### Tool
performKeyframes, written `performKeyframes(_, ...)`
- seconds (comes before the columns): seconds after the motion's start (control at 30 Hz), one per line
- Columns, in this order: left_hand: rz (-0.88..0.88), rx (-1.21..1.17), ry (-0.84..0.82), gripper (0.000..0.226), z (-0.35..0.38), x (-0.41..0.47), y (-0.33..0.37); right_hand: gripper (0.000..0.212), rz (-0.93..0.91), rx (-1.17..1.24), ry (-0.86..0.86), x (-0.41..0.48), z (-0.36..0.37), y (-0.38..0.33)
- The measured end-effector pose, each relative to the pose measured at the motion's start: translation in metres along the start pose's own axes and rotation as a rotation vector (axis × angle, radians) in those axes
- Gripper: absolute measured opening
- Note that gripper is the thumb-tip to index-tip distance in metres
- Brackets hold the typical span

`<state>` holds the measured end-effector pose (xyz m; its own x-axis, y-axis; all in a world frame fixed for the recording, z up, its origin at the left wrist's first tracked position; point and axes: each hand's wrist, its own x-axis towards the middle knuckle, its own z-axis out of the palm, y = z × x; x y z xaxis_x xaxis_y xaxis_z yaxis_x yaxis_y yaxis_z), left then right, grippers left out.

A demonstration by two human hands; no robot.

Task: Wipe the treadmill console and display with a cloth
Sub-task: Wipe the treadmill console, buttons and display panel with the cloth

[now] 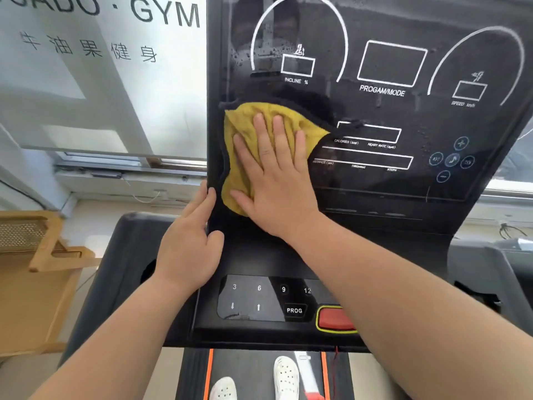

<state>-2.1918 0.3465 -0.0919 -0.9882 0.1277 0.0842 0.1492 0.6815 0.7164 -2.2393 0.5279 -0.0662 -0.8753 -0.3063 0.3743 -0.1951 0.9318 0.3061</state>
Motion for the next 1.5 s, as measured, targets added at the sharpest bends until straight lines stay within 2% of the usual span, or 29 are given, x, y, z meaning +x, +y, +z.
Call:
performKeyframes(0.13,-0.018,0.009,0.052,0.066,-0.001,0.003,0.000,0.082,-0.057,0.064,-0.084,-0.056,0.020,-0.015)
performKeyframes(0.23,-0.029,0.009,0.071,0.064,0.003,0.004,0.003,0.085,0.015,0.112,-0.080,-0.079,0.026,-0.010)
performKeyframes(0.37,-0.043,0.012,0.079,0.065,0.007,0.002,0.006,0.097,0.142,0.043,-0.108,-0.085,0.025,0.012)
performKeyframes(0.53,-0.027,0.019,0.071,0.065,0.004,0.003,0.004,0.114,0.307,0.007,-0.112,-0.055,0.015,0.025)
performKeyframes(0.6,-0.018,0.023,0.071,0.065,0.004,0.003,0.003,0.116,0.277,0.032,-0.094,-0.035,0.010,0.017)
performKeyframes(0.7,-0.020,0.000,0.084,0.066,0.005,0.002,0.000,0.112,0.129,0.055,-0.076,-0.016,0.005,-0.005)
performKeyframes(0.87,-0.047,0.010,0.141,0.059,0.009,0.002,0.006,0.099,-0.026,0.056,-0.110,-0.041,0.018,-0.013)
performKeyframes(1.0,-0.066,0.128,0.162,0.063,0.019,-0.001,0.019,0.098,0.162,0.109,-0.073,-0.085,0.031,0.014)
performKeyframes(1.1,-0.095,0.158,0.145,0.064,0.023,-0.002,0.023,0.111,0.328,0.061,-0.104,-0.099,0.035,0.039)
performKeyframes(1.23,-0.121,0.183,0.129,0.065,0.021,-0.002,0.026,0.129,0.487,0.133,-0.109,-0.068,0.022,0.041)
performKeyframes(1.3,-0.113,0.178,0.129,0.064,0.020,-0.001,0.027,0.130,0.419,0.133,-0.096,-0.046,0.014,0.035)
performKeyframes(1.37,-0.102,0.164,0.138,0.063,0.018,0.000,0.025,0.125,0.275,0.114,-0.071,-0.030,0.007,0.026)
performKeyframes(1.5,-0.055,0.158,0.173,0.066,0.018,-0.001,0.023,0.116,0.032,0.095,-0.077,-0.038,0.010,0.012)
